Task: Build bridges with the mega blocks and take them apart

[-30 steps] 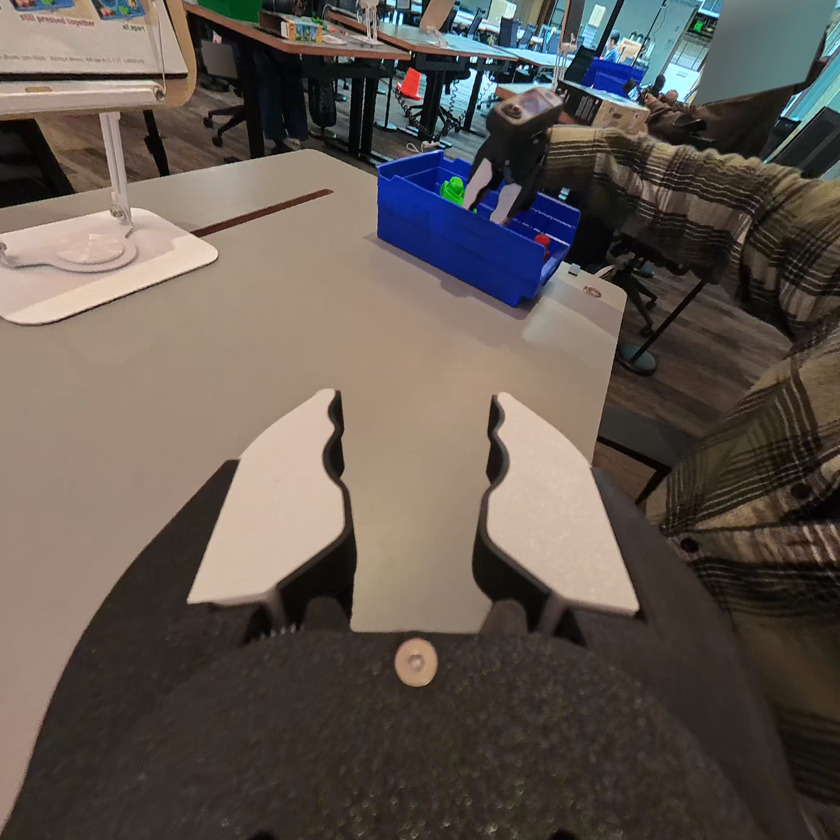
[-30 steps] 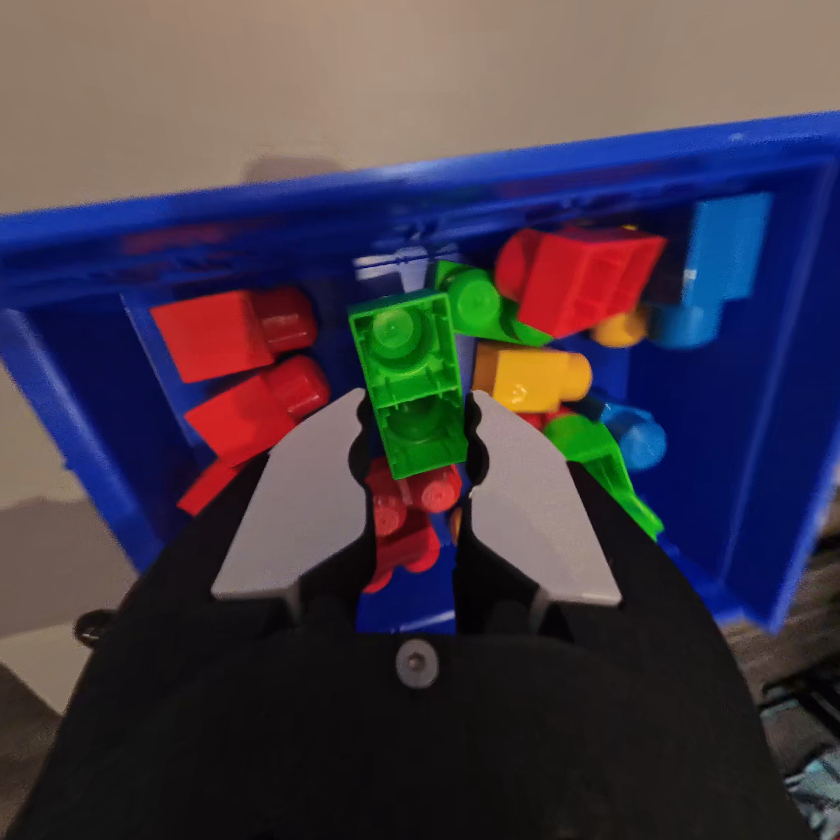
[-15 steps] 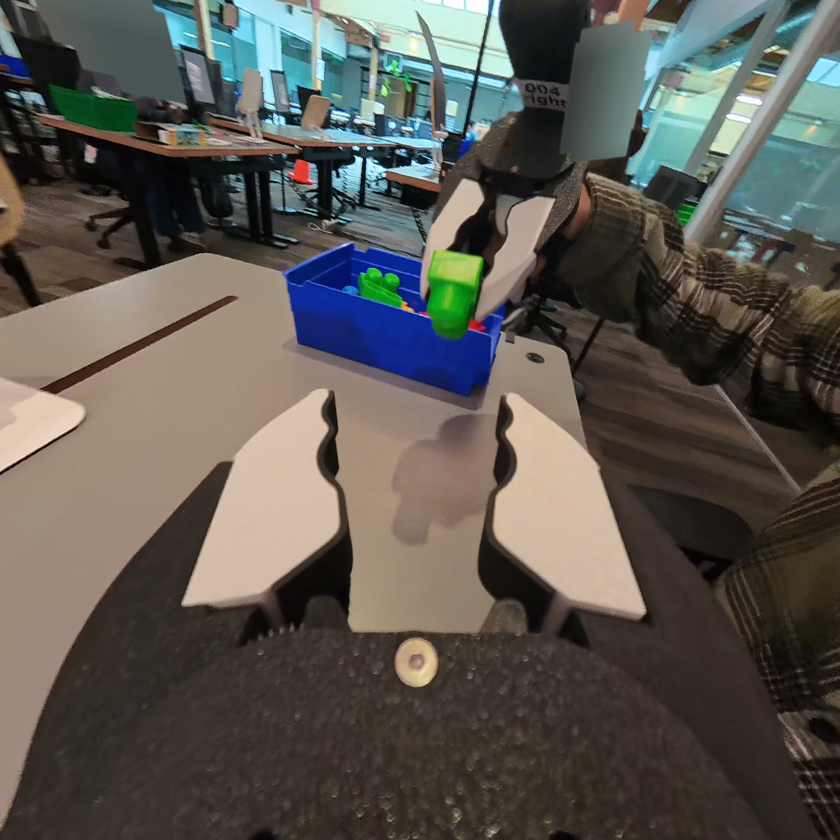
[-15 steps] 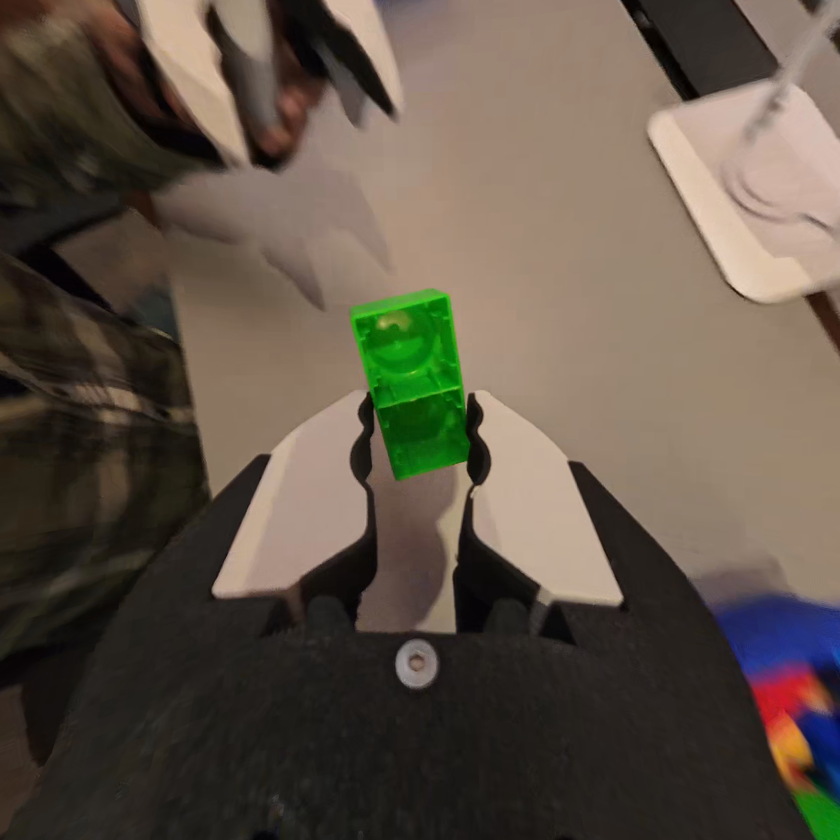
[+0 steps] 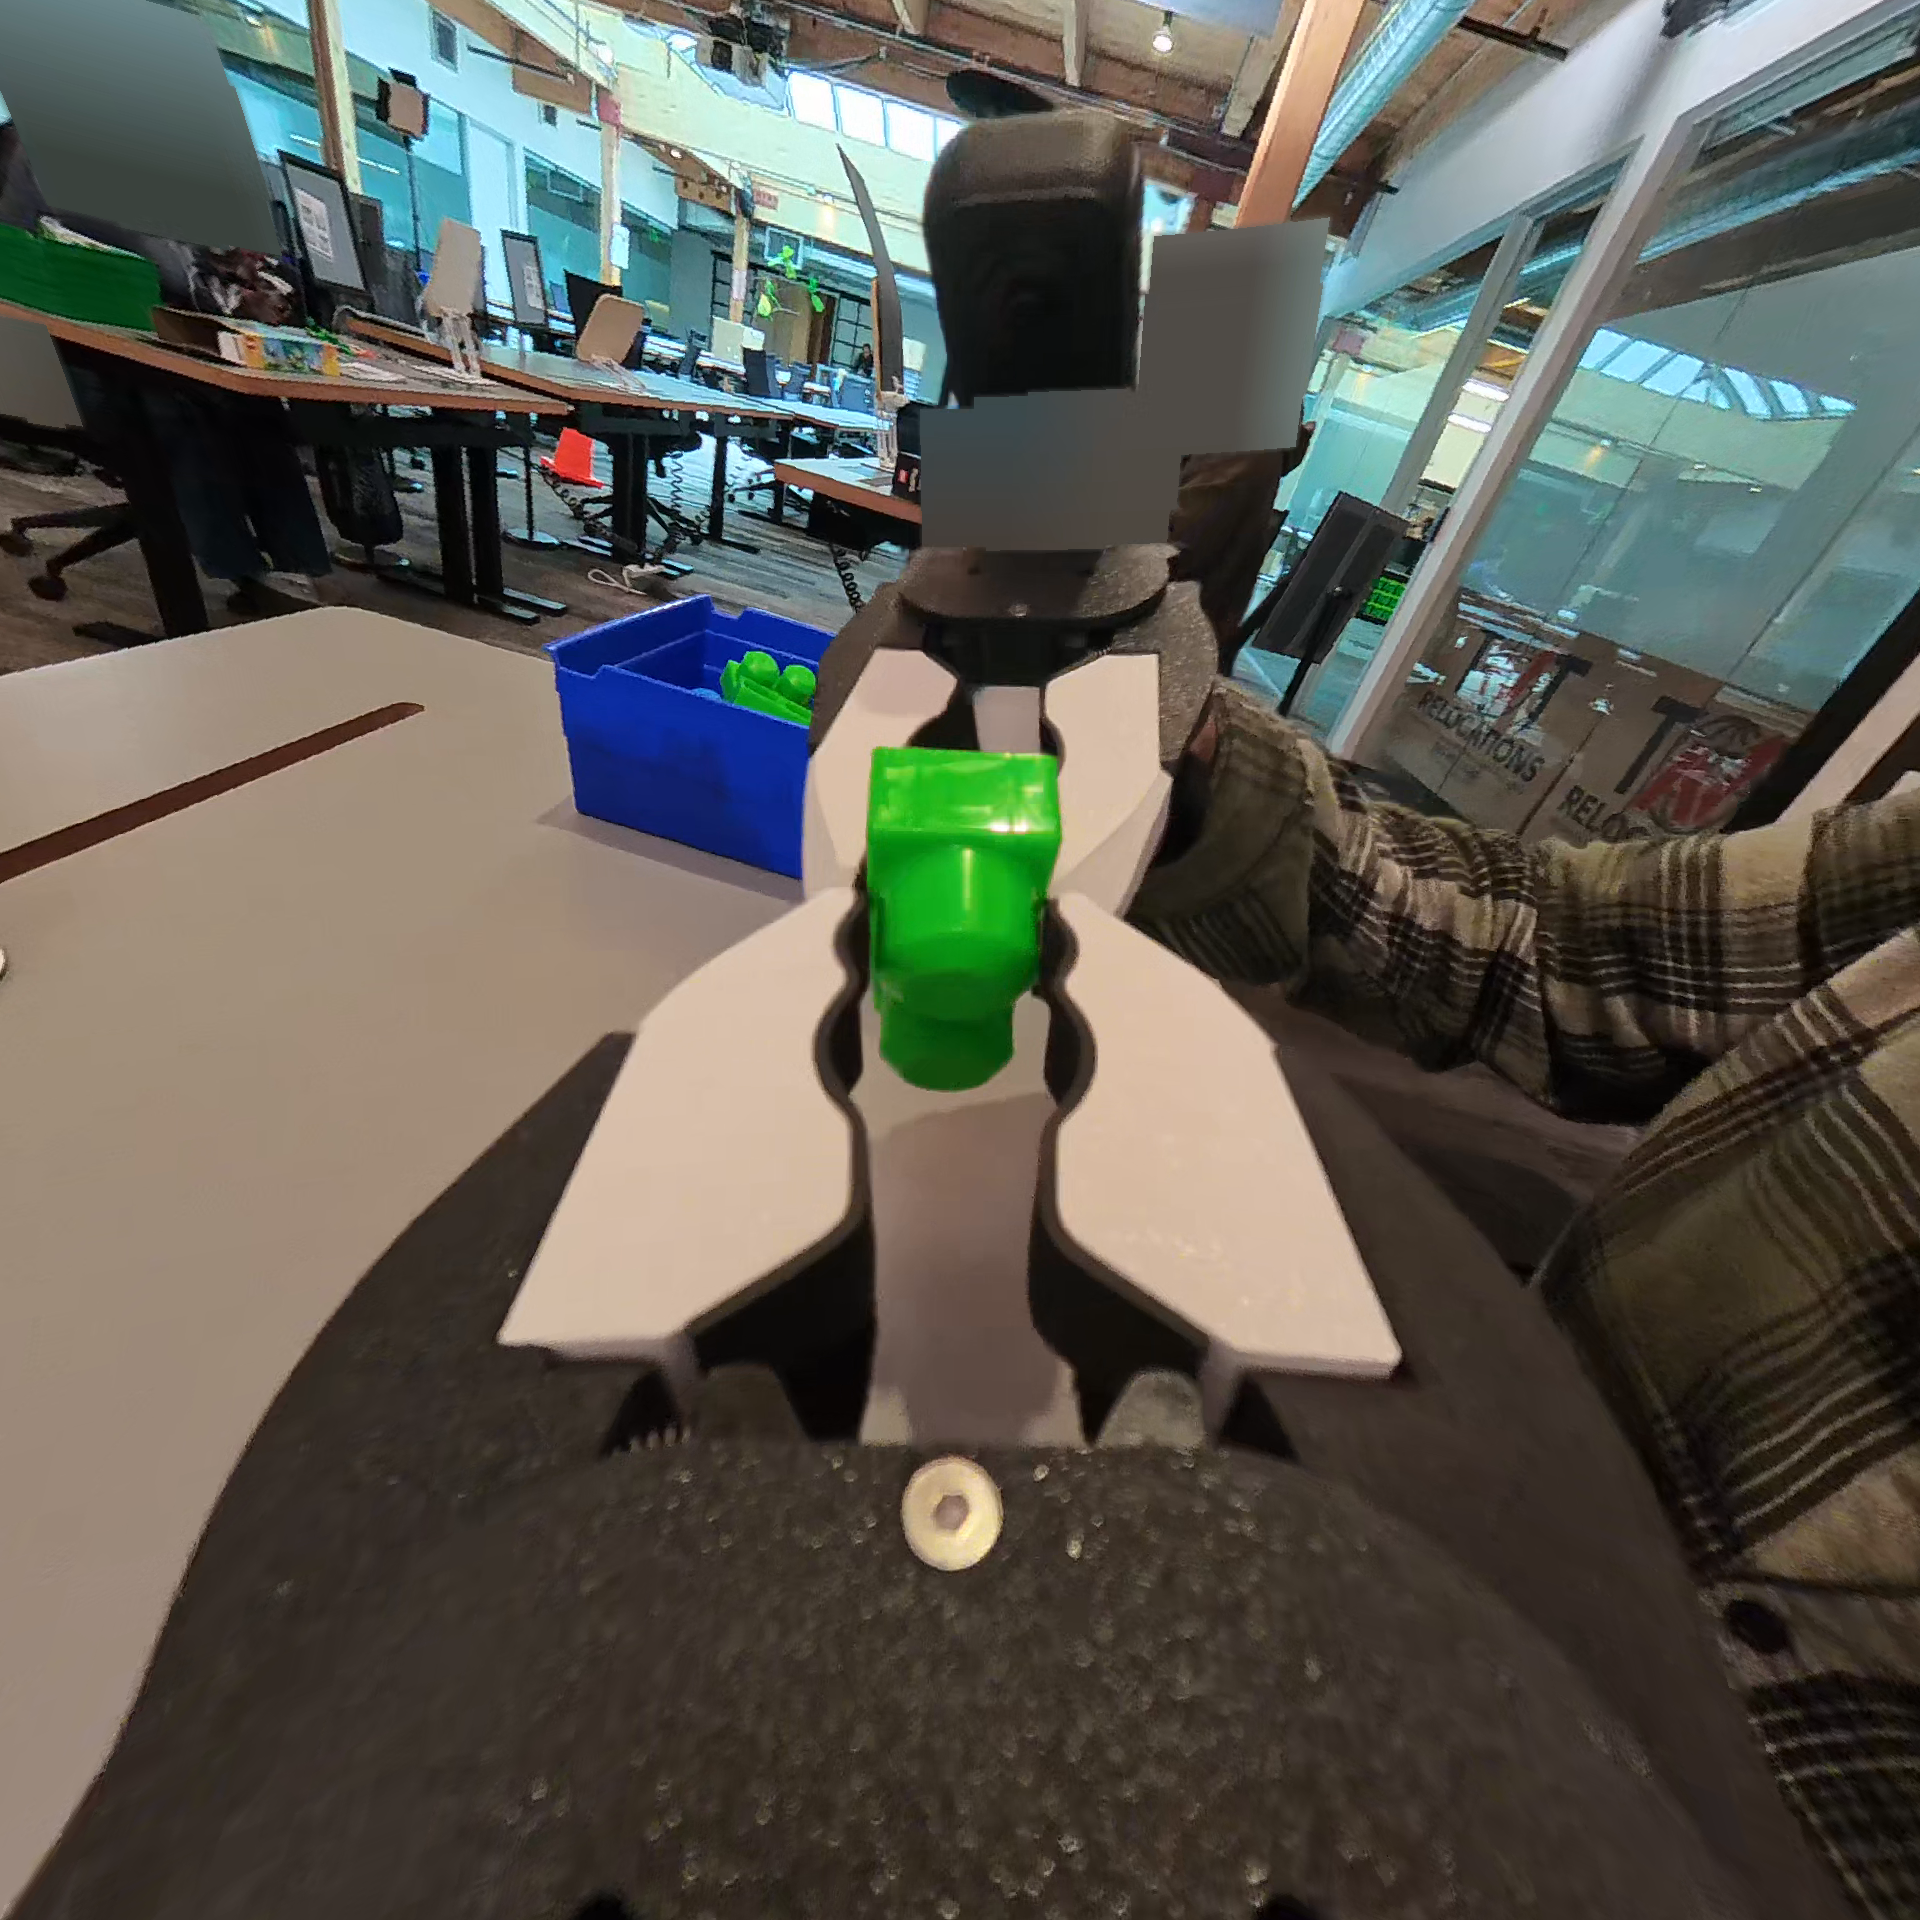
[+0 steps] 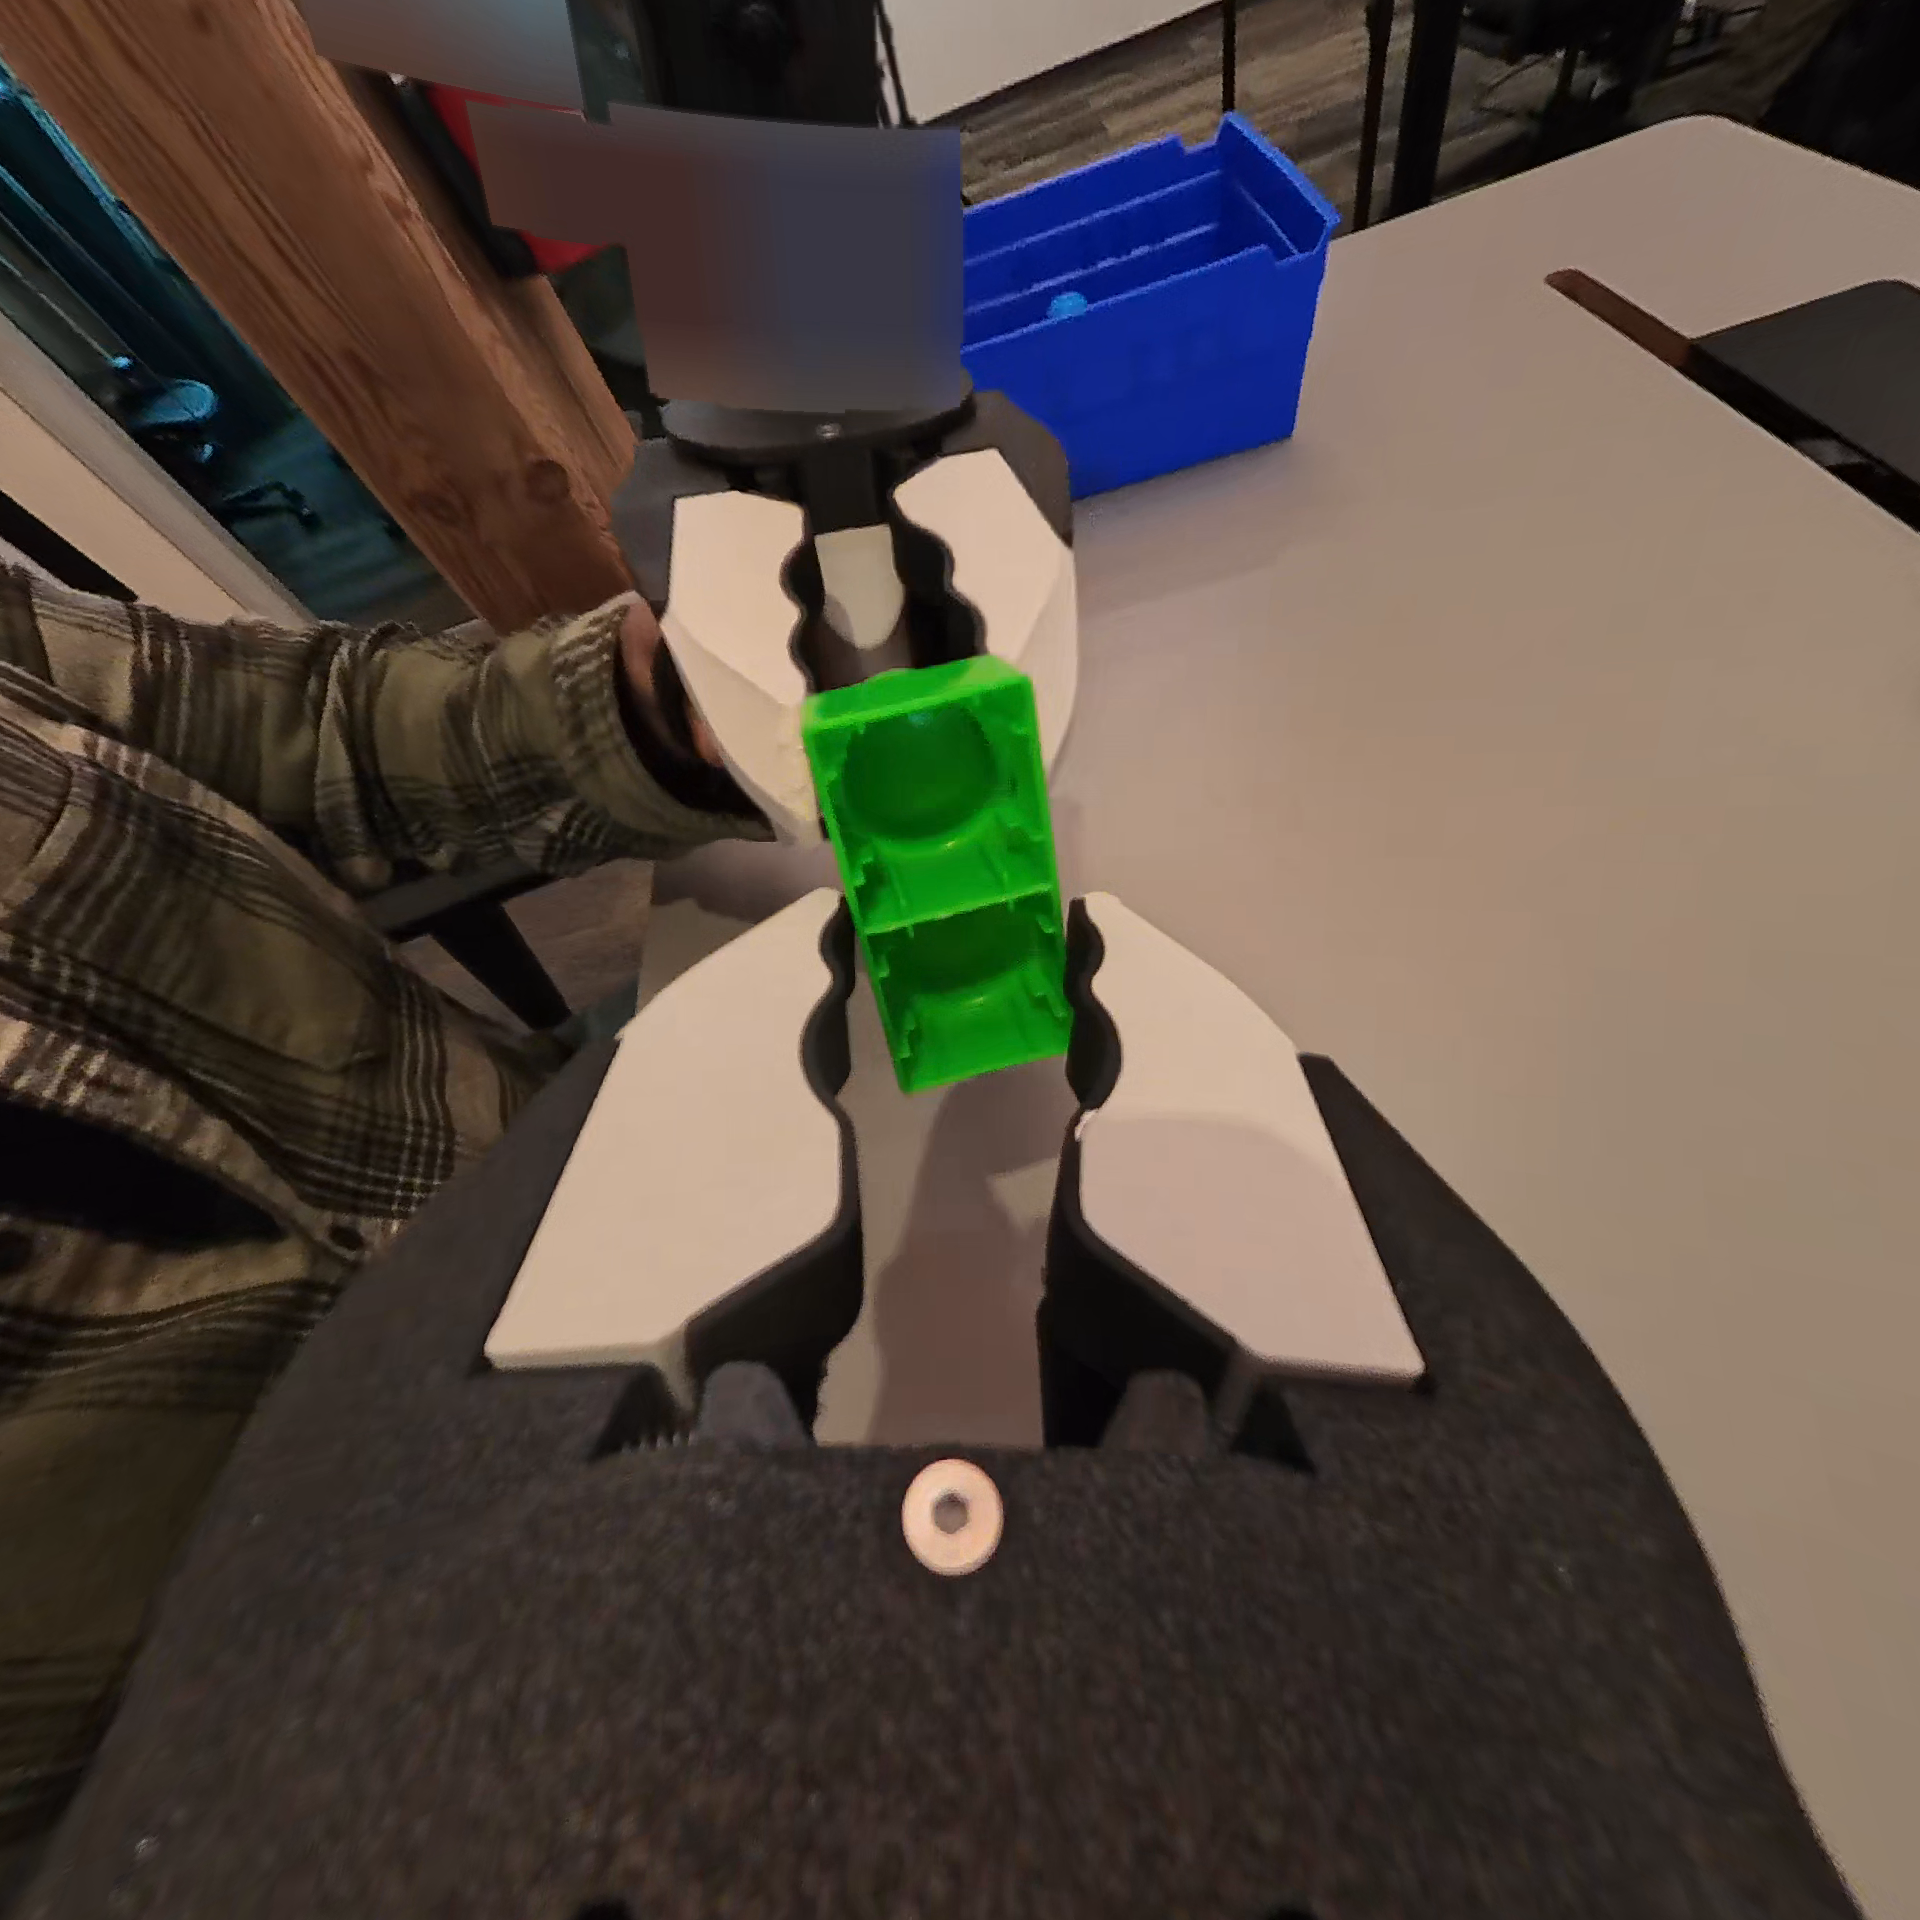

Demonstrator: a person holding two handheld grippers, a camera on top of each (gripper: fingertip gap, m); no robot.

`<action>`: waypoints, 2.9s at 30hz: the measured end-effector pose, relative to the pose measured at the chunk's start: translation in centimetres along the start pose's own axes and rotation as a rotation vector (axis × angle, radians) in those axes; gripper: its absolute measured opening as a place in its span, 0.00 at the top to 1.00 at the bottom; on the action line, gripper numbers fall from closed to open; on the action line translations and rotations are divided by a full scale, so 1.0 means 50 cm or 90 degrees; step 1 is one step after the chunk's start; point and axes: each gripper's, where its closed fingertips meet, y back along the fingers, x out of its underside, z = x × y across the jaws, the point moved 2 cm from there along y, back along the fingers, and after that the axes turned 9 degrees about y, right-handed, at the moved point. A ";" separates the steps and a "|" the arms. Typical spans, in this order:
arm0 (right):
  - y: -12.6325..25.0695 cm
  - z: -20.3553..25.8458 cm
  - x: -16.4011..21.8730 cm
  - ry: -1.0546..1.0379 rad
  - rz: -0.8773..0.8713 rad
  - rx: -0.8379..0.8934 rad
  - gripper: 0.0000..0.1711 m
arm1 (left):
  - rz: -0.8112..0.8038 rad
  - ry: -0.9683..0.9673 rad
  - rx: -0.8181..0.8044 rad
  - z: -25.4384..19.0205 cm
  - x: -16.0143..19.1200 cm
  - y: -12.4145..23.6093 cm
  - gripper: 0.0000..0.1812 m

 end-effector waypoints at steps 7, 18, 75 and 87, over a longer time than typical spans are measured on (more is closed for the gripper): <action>-0.030 0.009 -0.023 0.020 -0.061 -0.030 0.76 | 0.002 -0.053 -0.060 -0.012 -0.006 0.039 0.84; 0.044 0.008 0.059 -0.018 -0.022 0.157 0.44 | 0.052 -0.071 -0.489 0.105 -0.101 0.495 0.84; 0.657 -0.113 0.414 -0.327 0.306 0.545 0.54 | 0.100 0.092 -0.103 -0.109 0.123 0.143 0.64; 0.639 -0.246 0.547 -0.432 0.484 0.470 0.68 | 0.088 0.099 -0.161 -0.090 0.136 0.195 0.65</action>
